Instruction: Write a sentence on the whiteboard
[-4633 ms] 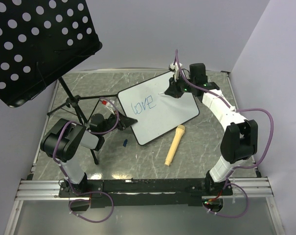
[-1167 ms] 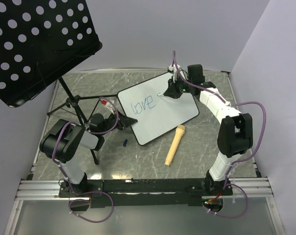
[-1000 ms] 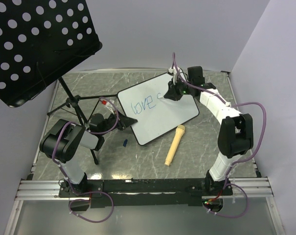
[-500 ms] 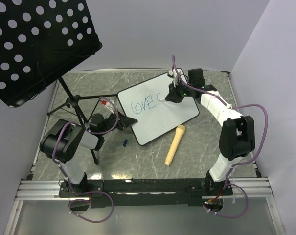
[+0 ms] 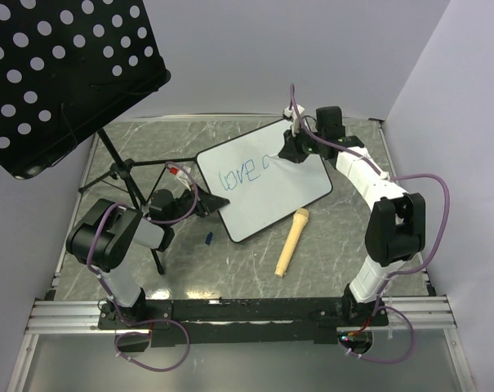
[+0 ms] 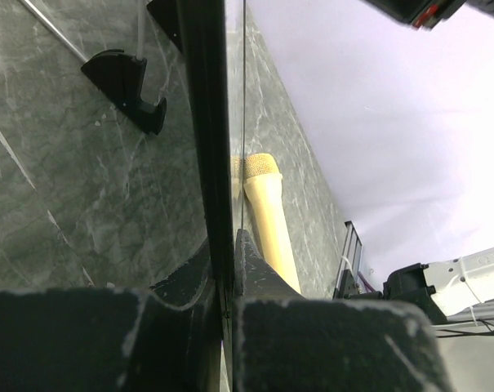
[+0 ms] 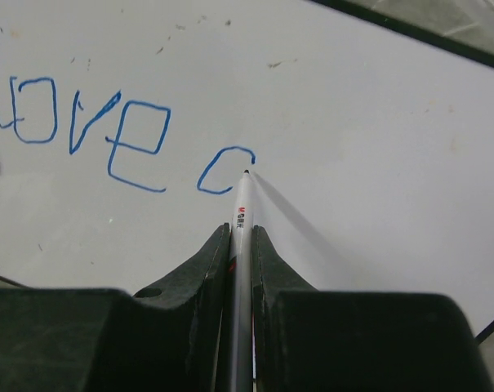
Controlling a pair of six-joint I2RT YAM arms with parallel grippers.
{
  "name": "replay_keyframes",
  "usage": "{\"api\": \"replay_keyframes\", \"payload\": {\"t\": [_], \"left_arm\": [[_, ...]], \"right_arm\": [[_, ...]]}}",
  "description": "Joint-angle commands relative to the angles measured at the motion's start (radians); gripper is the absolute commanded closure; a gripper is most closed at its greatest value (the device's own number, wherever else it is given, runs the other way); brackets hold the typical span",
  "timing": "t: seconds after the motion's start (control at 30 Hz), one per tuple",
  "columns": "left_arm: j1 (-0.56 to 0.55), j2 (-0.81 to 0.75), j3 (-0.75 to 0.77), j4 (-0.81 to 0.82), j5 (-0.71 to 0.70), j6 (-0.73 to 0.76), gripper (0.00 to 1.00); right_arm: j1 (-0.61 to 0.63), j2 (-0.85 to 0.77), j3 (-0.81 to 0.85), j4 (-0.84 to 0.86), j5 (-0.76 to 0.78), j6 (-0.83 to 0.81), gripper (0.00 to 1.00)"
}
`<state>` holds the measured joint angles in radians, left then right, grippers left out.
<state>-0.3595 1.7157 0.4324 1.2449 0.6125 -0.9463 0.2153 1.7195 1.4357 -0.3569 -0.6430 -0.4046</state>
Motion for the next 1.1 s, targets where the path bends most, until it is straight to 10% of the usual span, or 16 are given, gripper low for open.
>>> {"api": "replay_keyframes", "payload": {"t": [0.0, 1.07], "left_arm": [[-0.009, -0.024, 0.029, 0.186, 0.064, 0.053, 0.99], [-0.006, -0.021, 0.051, 0.160, 0.055, 0.061, 0.99]], "right_arm": [[-0.007, 0.034, 0.081, 0.032, 0.003, 0.024, 1.00], [0.002, -0.103, -0.165, -0.022, -0.033, -0.063, 1.00]]}}
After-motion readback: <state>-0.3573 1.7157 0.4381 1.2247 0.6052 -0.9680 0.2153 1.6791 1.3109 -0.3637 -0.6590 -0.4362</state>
